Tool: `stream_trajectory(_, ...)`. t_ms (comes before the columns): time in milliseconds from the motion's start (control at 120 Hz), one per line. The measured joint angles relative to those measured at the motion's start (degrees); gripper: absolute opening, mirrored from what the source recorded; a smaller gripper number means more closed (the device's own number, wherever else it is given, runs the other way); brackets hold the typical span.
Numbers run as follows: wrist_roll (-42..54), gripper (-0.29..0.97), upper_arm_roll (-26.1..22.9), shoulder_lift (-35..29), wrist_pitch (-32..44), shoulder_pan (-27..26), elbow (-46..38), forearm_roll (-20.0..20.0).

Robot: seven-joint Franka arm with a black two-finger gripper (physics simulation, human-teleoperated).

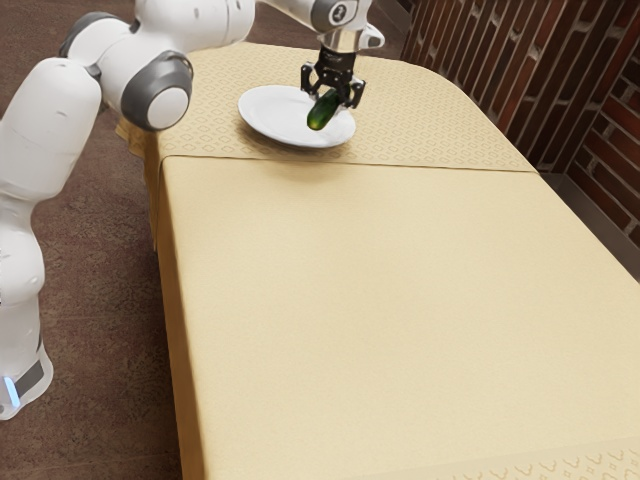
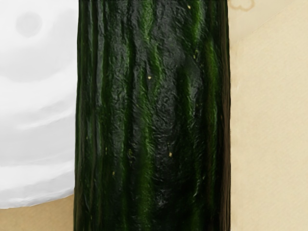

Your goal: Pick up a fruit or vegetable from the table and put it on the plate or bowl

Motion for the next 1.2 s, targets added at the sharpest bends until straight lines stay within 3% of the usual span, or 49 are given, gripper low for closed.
stream_trajectory(308, 2.7, 0.23, 0.3, 0.6, -0.1, 7.7, -0.3, 0.1)
stream_trajectory(800, 6.9, 0.21, 2.8, 3.2, 1.4, 10.0, -0.4, -0.6)
stream_trajectory(975, 7.9, 0.53, 2.9, 3.1, 2.0, 10.8, -0.4, -1.5)
stream_trajectory(1142, 8.6, 0.63, 2.9, 3.1, 2.2, 10.8, -0.5, -1.9)
stream_trajectory(1200, 9.2, 0.65, 2.9, 2.7, 2.0, 11.0, -0.6, -3.7)
